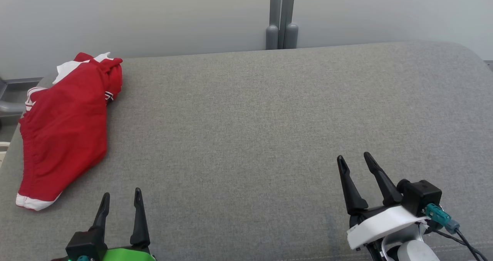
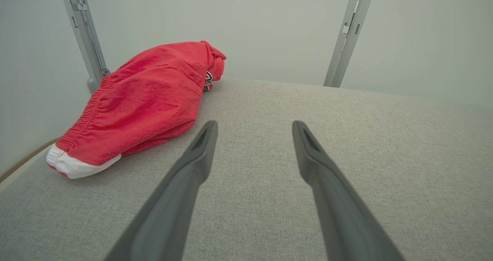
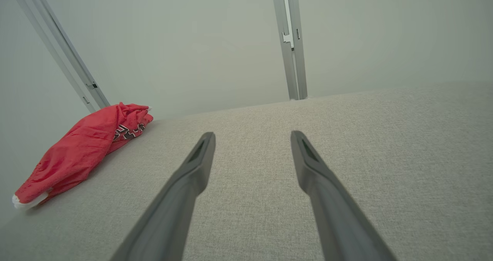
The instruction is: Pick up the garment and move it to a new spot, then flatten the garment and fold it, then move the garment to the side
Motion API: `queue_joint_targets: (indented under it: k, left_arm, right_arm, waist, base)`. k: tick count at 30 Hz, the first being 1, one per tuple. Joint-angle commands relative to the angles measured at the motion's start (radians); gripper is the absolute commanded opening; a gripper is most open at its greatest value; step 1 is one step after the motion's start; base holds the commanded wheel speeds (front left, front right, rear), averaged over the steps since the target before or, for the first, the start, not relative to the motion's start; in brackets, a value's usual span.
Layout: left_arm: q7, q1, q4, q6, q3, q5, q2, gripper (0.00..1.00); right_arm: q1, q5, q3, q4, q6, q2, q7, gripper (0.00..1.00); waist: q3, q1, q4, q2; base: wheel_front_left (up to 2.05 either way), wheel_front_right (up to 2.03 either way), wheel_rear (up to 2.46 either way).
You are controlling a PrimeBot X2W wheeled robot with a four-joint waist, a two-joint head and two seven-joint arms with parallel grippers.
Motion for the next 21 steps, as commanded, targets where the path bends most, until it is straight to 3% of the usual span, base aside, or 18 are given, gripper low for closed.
queue_joint_targets:
  k: [1, 21]
  left_arm:
    - [-0.006, 0.001, -0.005, -0.003, 0.005, 0.018, 0.002, 1.0]
    - [-0.029, 0.027, -0.006, -0.016, 0.032, 0.15, -0.011, 1.0]
  right_arm:
    - [-0.014, -0.021, 0.006, -0.001, 0.001, -0.006, -0.011, 1.0]
    - [-0.016, -0.136, 0.027, 0.055, 0.001, -0.007, -0.064, 1.0]
  waist:
    - [0.0, 0.0, 0.0, 0.0]
    - [-0.004, 0.0, 0.002, 0.0]
  base:
    - [0.0, 0.0, 0.0]
    - [0.0, 0.0, 0.0]
